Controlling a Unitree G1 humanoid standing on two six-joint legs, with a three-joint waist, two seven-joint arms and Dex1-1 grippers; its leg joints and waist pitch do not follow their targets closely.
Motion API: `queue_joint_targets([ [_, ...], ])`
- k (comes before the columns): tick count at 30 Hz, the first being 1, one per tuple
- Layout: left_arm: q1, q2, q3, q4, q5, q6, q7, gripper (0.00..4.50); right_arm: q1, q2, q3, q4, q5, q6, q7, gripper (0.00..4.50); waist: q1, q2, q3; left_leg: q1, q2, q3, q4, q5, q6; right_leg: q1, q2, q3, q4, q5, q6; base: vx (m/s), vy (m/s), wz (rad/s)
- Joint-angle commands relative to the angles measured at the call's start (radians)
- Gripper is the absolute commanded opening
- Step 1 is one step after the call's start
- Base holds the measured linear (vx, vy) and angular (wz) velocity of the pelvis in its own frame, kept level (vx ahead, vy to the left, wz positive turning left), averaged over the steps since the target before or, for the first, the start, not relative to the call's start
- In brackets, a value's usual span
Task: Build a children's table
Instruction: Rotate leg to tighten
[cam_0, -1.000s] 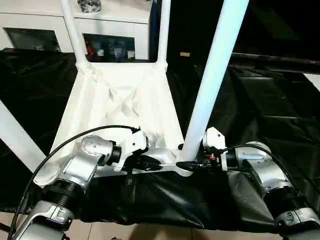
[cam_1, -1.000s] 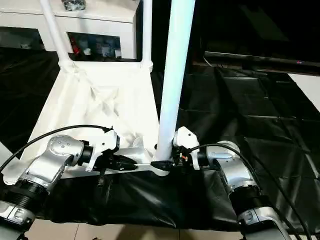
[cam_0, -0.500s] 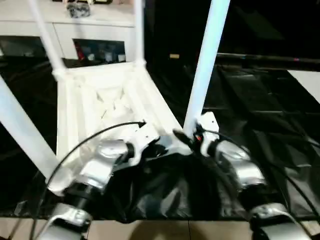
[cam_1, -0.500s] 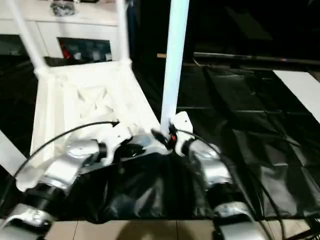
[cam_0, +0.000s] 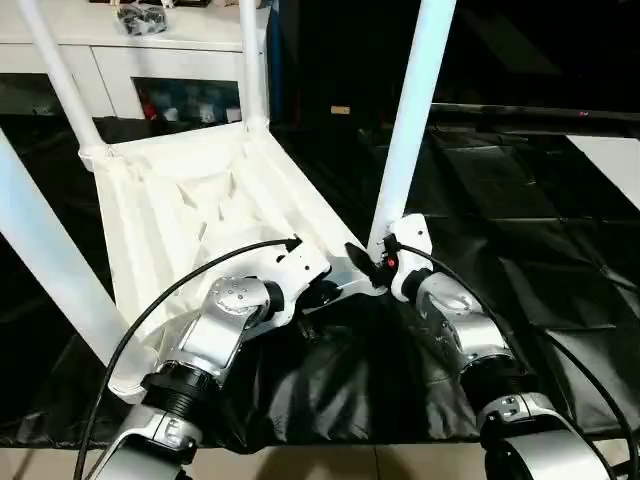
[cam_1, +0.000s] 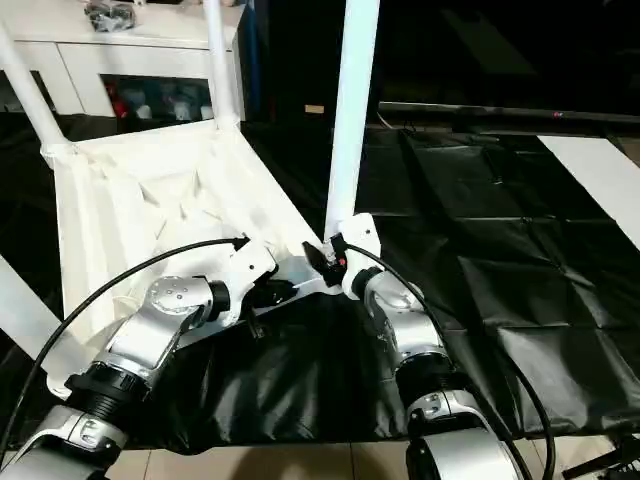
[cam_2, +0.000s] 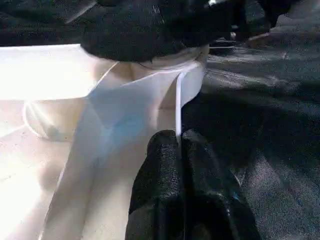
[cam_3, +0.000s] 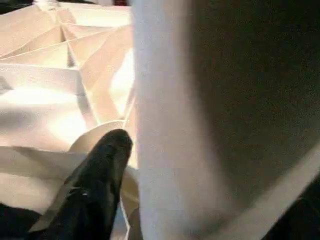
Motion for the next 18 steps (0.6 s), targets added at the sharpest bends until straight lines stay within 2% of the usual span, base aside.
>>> queue_joint_targets([
  [1, 0.004, -0.015, -0.053, -0.021, -0.053, -0.055, -0.067, 0.0, 0.032, 0.024, 0.135, 0.02, -0.034, 0.011, 0.147, 3.34, 0.008, -0.006, -0.031, -0.008, 0.015, -0.001, -0.068, -0.343, 0.024, 0.025, -0.037, 0.028, -0.104, -0.394, -0.132, 0.0, 0.0, 0.0],
  [4, 0.004, 0.009, -0.047, -0.021, -0.06, -0.068, -0.097, 0.0, 0.047, -0.018, 0.152, -0.004, -0.038, -0.01, 0.22, 3.34, 0.009, -0.007, -0.031, -0.009, 0.017, -0.001, -0.068, -0.333, 0.029, 0.028, -0.036, 0.028, -0.102, -0.369, -0.14, 0.0, 0.0, 0.0],
  [8, 0.001, 0.043, -0.038, -0.018, -0.073, -0.082, -0.146, 0.0, 0.074, -0.079, 0.168, -0.057, -0.024, -0.025, 0.352, 3.34, 0.014, -0.006, -0.035, -0.009, 0.017, 0.003, -0.064, -0.288, 0.046, 0.033, -0.033, 0.03, -0.092, -0.267, -0.171, 0.0, 0.0, 0.0],
  [9, -0.001, 0.068, -0.036, -0.016, -0.08, -0.096, -0.183, 0.0, 0.09, -0.121, 0.183, -0.09, -0.019, -0.043, 0.432, 3.34, 0.017, -0.006, -0.037, -0.01, 0.017, 0.004, -0.062, -0.255, 0.054, 0.038, -0.033, 0.029, -0.085, -0.209, -0.192, 0.0, 0.0, 0.0],
  [10, -0.001, 0.068, -0.036, -0.016, -0.08, -0.096, -0.183, 0.0, 0.09, -0.121, 0.183, -0.09, -0.019, -0.043, 0.432, 3.34, 0.017, -0.006, -0.038, -0.012, 0.018, 0.004, -0.061, -0.247, 0.058, 0.04, -0.032, 0.028, -0.083, -0.192, -0.195, 0.0, 0.0, 0.0],
  [11, -0.002, 0.086, -0.035, -0.014, -0.089, -0.11, -0.214, 0.0, 0.096, -0.147, 0.194, -0.101, -0.015, -0.051, 0.473, 3.34, 0.018, -0.003, -0.038, -0.009, 0.018, 0.006, -0.059, -0.235, 0.064, 0.038, -0.032, 0.029, -0.08, -0.155, -0.209, 0.0, 0.0, 0.0],
  [12, -0.003, 0.1, -0.035, -0.012, -0.096, -0.121, -0.239, 0.0, 0.1, -0.166, 0.204, -0.107, -0.014, -0.056, 0.504, 3.34, 0.02, -0.003, -0.04, -0.01, 0.017, 0.006, -0.057, -0.221, 0.069, 0.042, -0.031, 0.027, -0.076, -0.125, -0.22, 0.0, 0.0, 0.0],
  [15, -0.003, 0.128, -0.035, -0.01, -0.111, -0.139, -0.292, 0.0, 0.107, -0.199, 0.219, -0.115, -0.02, -0.07, 0.556, 3.34, 0.024, -0.002, -0.042, -0.006, 0.018, 0.008, -0.053, -0.192, 0.083, 0.043, -0.031, 0.028, -0.069, -0.062, -0.247, 0.0, 0.0, 0.0],
  [18, -0.006, 0.149, -0.039, -0.007, -0.114, -0.146, -0.322, 0.0, 0.106, -0.209, 0.221, -0.115, -0.023, -0.062, 0.576, 3.34, 0.026, 0.0, -0.04, -0.004, 0.019, 0.009, -0.054, -0.201, 0.082, 0.043, -0.031, 0.028, -0.068, -0.053, -0.261, 0.0, 0.0, 0.0],
])
